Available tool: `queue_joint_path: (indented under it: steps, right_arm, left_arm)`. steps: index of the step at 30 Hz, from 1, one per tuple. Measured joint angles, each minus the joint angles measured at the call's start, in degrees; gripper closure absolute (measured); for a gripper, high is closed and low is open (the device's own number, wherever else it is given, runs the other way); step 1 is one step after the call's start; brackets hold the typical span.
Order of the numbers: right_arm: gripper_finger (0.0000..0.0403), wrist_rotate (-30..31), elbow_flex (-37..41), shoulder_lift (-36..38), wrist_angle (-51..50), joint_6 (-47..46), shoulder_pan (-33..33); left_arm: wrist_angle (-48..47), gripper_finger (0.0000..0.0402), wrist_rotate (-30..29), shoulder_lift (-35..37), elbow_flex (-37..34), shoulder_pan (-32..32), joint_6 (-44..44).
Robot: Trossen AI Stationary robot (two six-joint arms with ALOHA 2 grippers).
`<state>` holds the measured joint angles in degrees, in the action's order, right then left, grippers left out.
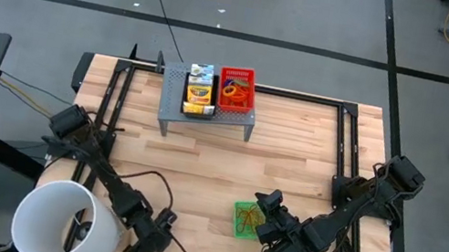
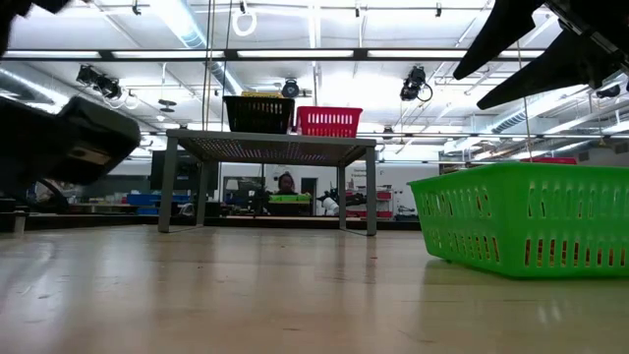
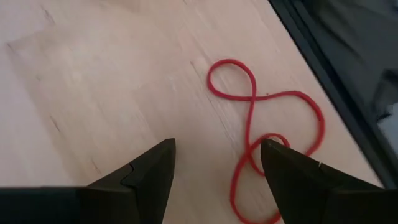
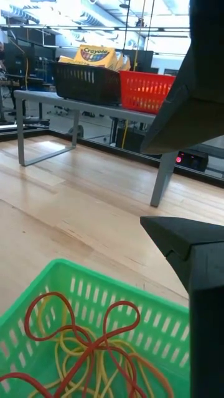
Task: Pick & Place Office Desk Supplies
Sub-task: Put the red rubber band into the green bin
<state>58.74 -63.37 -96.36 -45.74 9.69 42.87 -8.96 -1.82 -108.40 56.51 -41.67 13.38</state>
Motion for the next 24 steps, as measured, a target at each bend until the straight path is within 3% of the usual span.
queue_joint_path:
  steps: [4, 10, 18, 24]
  right_arm:
    - [0.0222, 0.0, 0.0, 0.0, 0.0, 0.0, 0.0]
    - [0.0222, 0.0, 0.0, 0.0, 0.0, 0.0, 0.0]
    - [0.0222, 0.9, 0.0, 0.0, 0.2, 0.0, 0.0]
    - [0.0222, 1.1, 0.0, 0.0, 0.2, 0.2, 0.0]
  left_arm:
    - [-1.6, 0.016, -7.5, -0.2, 0.0, -0.2, -1.0]
    - [-5.7, 0.0166, -14.1, -0.2, 0.1, 1.2, -0.4]
    - [-10.0, 0.0187, -30.6, -0.3, -0.1, 5.1, -1.5]
    - [-12.1, 0.0208, -36.4, 0.3, -0.3, 8.9, -3.4]
